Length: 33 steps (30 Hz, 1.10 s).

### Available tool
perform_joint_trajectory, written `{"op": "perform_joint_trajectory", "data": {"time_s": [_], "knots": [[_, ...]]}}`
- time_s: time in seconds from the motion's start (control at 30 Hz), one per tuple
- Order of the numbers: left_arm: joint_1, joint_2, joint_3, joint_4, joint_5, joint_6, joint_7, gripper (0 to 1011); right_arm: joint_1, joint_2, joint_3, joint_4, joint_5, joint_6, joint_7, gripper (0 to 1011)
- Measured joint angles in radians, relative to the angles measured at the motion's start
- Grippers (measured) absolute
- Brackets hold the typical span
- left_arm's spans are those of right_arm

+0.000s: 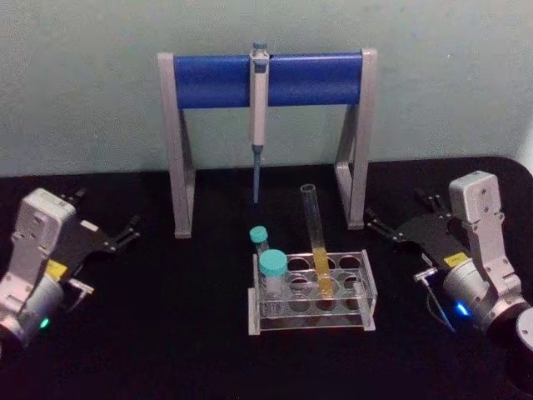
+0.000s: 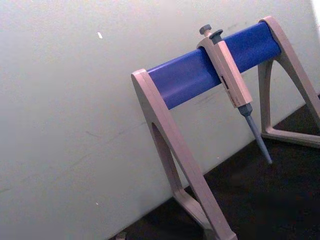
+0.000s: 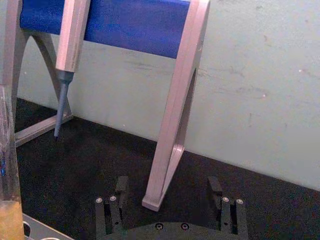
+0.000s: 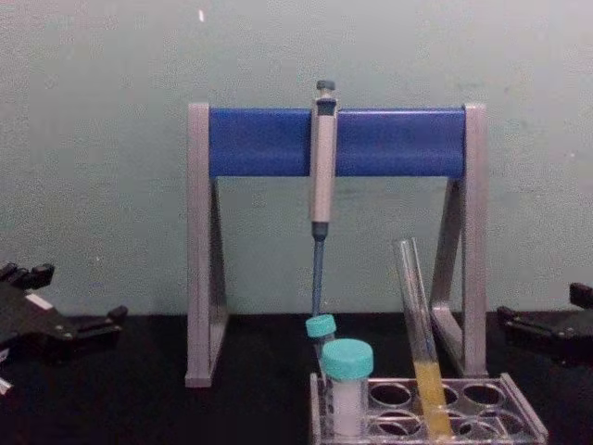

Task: Pick up the test tube from the test tube rack, shake it, then place it back into the test tube rack.

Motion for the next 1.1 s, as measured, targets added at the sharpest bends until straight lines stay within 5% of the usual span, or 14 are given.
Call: {"op": "perform_joint_trajectory", "data": {"time_s": [1.1], "knots": [[0.0,0.0,0.0,0.0,0.0,0.0,0.0,1001,0.0,0.0,0.0,0.0,0.0,0.0,0.0,1000]]}}
